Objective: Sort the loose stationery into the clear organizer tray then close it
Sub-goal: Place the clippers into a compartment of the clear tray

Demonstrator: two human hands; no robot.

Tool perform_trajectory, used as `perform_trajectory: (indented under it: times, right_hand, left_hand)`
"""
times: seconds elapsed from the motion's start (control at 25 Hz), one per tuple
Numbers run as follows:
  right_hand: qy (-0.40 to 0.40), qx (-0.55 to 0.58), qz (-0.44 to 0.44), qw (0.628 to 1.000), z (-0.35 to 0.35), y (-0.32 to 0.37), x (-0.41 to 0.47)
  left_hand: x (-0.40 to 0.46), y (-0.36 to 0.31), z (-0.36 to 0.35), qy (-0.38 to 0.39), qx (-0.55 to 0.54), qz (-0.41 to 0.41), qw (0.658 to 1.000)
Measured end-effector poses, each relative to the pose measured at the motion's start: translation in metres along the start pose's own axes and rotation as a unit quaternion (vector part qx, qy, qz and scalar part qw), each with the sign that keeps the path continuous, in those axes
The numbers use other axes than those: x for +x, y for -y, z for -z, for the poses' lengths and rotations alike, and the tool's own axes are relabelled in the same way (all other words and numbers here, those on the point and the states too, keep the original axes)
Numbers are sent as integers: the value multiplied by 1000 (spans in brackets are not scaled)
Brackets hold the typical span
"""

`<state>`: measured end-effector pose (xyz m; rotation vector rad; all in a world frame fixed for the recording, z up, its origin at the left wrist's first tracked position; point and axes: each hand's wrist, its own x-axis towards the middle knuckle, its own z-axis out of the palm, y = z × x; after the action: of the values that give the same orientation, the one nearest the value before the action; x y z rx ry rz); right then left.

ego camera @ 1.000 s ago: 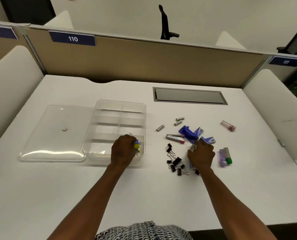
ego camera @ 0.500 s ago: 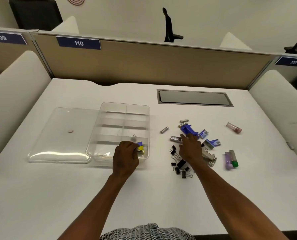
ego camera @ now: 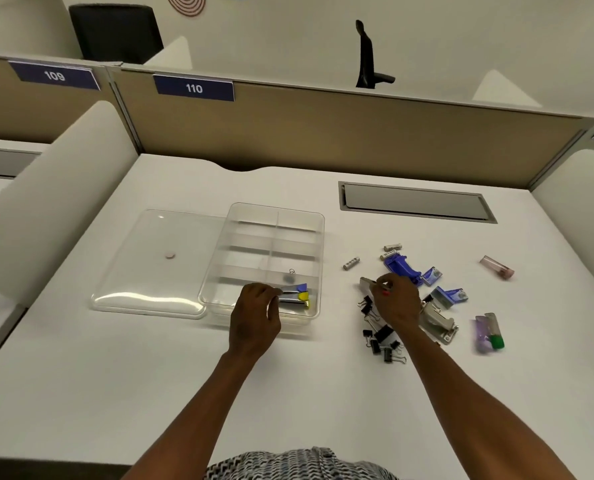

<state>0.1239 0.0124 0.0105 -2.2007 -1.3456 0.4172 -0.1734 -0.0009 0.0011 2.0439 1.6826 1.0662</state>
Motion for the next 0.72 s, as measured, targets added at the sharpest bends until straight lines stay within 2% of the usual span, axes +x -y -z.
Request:
perform_trajectory:
  times: [0.08,0.16,0.24,0.4,0.48,0.6,0.72]
  right_hand:
    - [-20,130,-23,991,1,11,-5]
    - [3,248,-36,968,3,28,-13]
    - [41,314,-18,948,4,49,-23]
    - [124,280,58,950,-7,87,-46]
    - [148,277,67,947,-18,97,-56]
    - [152,253,69,953,-28,101,-62]
    - [146,176,133,964,-31,95,-62]
  left_hand:
    - [1,-4,1,-2,-9,11,1000]
    - [3,-8,3,-4,-22,16,1000]
    - [6,-13,5,6,-43,13,999]
    - [11,-22,5,67,-84,-12,994]
    - [13,-25,5,79,-78,-26,993]
    - [13,-20,10,76,-49,-39,995]
    - [17,-9,15,84,-17,-22,996]
